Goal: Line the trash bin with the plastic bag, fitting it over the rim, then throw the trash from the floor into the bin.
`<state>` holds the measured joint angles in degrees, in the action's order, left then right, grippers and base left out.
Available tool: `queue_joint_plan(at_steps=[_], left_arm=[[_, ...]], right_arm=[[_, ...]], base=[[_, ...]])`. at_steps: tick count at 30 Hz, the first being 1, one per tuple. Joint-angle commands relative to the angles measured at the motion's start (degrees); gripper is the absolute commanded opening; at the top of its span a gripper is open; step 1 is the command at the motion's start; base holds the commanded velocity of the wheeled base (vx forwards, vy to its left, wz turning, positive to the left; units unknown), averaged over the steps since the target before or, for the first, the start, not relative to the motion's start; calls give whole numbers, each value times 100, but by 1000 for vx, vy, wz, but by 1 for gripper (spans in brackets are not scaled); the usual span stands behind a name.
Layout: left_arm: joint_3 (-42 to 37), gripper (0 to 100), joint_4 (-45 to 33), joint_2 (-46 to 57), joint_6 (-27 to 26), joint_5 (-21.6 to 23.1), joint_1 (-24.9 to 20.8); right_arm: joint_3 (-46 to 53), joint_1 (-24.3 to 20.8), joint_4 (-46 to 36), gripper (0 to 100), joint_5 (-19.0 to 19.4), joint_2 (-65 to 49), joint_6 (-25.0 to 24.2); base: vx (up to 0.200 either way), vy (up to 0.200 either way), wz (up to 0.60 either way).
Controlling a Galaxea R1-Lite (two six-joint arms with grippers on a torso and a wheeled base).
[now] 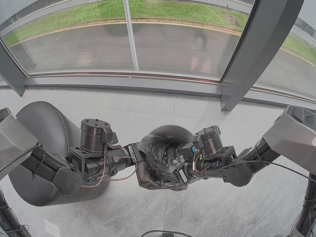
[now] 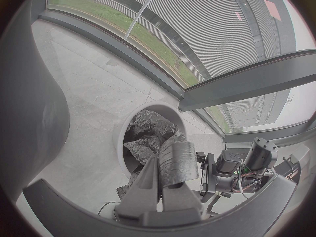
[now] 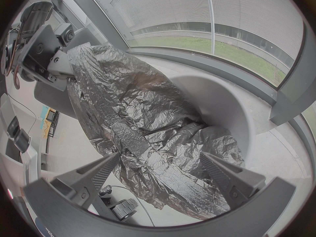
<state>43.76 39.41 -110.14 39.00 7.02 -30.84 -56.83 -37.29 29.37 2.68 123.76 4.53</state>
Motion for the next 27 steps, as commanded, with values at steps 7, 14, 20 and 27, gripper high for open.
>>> queue_joint_plan(at_steps=[7, 14, 20, 27], left_arm=[[-8, 0, 14, -7, 3, 1, -1], [-8, 0, 14, -7, 3, 1, -1], [-8, 0, 14, -16, 3, 1, -1], [-8, 0, 14, -16, 3, 1, -1]], right_arm=[[-82, -112, 8, 100, -5, 236, 21], [-38, -191, 8, 100, -5, 298, 30], [32, -164, 25, 100, -101, 491, 56], [-30, -112, 60, 100, -268, 658, 127]], base=[[0, 0, 0], [0, 0, 0], [0, 0, 0], [0, 0, 0]])
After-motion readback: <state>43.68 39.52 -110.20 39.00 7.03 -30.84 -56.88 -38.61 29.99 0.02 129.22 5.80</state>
